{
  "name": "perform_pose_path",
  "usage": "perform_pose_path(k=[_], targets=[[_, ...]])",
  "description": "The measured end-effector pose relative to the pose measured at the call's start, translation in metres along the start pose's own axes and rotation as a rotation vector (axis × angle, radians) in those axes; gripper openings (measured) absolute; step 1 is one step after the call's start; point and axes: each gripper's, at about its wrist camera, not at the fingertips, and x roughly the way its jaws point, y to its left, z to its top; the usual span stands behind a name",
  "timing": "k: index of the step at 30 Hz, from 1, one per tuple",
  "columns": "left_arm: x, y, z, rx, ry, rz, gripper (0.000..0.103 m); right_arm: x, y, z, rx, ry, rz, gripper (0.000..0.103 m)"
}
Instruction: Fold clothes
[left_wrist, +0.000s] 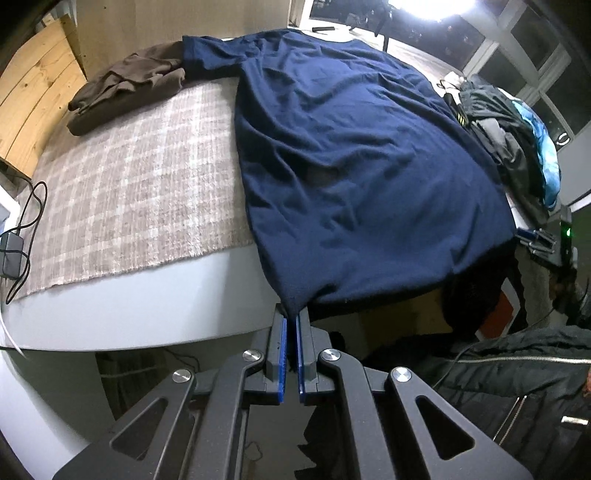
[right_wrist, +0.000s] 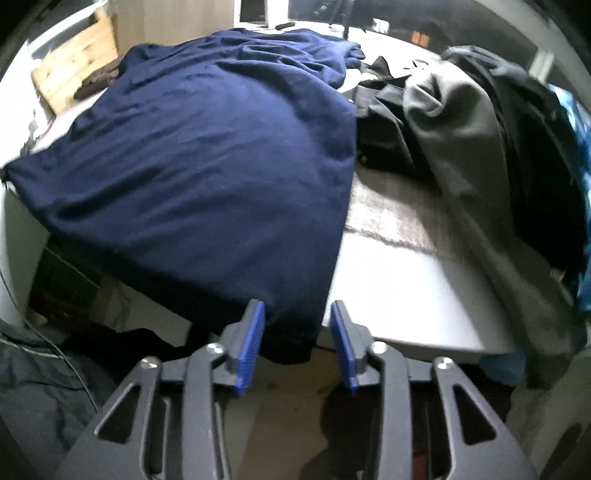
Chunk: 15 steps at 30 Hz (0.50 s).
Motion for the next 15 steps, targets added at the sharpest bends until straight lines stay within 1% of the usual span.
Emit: perform_pose_path(k=[1, 3, 5, 7, 8, 9, 10, 12, 13, 14, 15], targets=[[-0.004, 0.003, -0.001, -0.007, -0.005, -0.004, 0.003, -0.002, 0.002, 0.001, -0.009, 0.000, 0.024, 0.004], [-0.008, 0.008, -0.007, -0.041, -0.008, -0.016, 0.003, -0.007, 0.003, 0.006, 0.002, 0.010, 0.057, 0.005], [-0.008, 0.012, -0.015, -0.084, -0.005, -0.033, 0.003, -0.017, -0.003, 0.011, 0.039, 0.015, 0.133, 0.004], [-0.009, 0.015, -0.018, -0.118, -0.012, -0.050, 0.003, -0.040, -0.012, 0.021, 0.102, -0.022, 0.214, 0.004], [-0.010, 0.016, -0.019, -0.133, -0.017, -0.058, 0.003, -0.054, -0.019, 0.027, 0.148, -0.054, 0.250, 0.004], [-0.008, 0.019, -0.015, -0.142, -0.028, -0.066, 0.003, -0.062, -0.026, 0.033, 0.189, -0.074, 0.280, 0.004], [-0.005, 0.022, -0.007, -0.147, -0.041, -0.073, 0.003, -0.065, -0.031, 0.039, 0.220, -0.086, 0.299, 0.004], [0.004, 0.029, 0.014, -0.155, -0.072, -0.087, 0.003, -0.058, -0.041, 0.058, 0.262, -0.092, 0.292, 0.004], [0.010, 0.034, 0.030, -0.160, -0.092, -0.095, 0.003, -0.052, -0.043, 0.068, 0.274, -0.081, 0.292, 0.004], [0.016, 0.042, 0.053, -0.183, -0.122, -0.118, 0.003, -0.043, -0.052, 0.086, 0.295, -0.072, 0.281, 0.004], [0.018, 0.048, 0.078, -0.202, -0.148, -0.139, 0.003, -0.039, -0.060, 0.103, 0.312, -0.088, 0.288, 0.004]])
